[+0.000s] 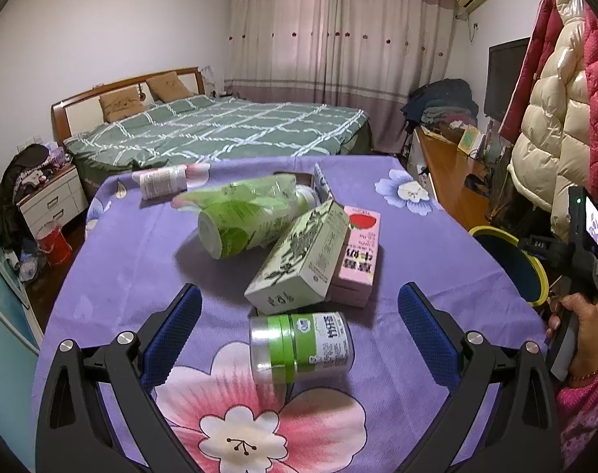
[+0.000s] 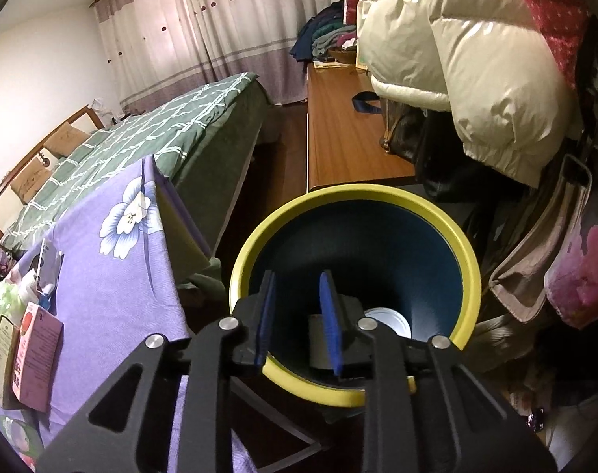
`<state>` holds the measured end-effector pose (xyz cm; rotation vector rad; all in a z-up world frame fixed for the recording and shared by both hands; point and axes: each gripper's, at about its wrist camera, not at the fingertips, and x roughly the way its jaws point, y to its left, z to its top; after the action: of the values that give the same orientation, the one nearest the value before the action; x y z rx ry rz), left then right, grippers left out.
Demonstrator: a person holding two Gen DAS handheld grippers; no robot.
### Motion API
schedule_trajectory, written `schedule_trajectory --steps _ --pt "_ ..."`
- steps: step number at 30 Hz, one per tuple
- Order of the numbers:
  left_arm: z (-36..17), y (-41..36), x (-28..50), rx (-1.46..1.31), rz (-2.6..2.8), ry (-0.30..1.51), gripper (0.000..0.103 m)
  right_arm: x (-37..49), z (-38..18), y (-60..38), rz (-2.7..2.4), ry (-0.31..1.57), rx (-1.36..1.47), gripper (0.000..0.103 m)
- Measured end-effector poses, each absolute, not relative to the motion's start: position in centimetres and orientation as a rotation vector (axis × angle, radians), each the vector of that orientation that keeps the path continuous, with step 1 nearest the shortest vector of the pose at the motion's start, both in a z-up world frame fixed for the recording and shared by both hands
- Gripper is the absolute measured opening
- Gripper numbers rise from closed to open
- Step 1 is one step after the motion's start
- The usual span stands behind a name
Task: Collect trash
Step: 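Carry the paper cup to the yellow bin and open the right gripper, then grasp the green-lidded plastic jar with the left gripper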
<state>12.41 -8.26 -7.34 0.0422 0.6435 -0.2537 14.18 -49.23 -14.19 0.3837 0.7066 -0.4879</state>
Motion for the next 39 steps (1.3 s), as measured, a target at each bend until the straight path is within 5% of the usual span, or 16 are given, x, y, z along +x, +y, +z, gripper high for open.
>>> schedule_trajectory --steps 24,26,30,39 --pt "-14.0 -8.8 16.2 0.073 -0.204 0.847 0.098 14.4 -14.0 -48.8 -0.476 0.709 0.366 0.036" --pt "-14.2 -8.9 16.2 0.07 -0.204 0.851 0.095 14.5 -14.0 -48.8 -0.474 0.708 0.365 0.036" --pt "-14.5 -8.8 16.2 0.052 -0.221 0.866 0.073 14.6 -14.0 -48.8 -0.468 0.704 0.365 0.036" --pt "-13.2 -9.5 15.0 0.075 -0.268 0.858 0.072 13.9 -13.9 -48.7 -0.439 0.717 0.328 0.036"
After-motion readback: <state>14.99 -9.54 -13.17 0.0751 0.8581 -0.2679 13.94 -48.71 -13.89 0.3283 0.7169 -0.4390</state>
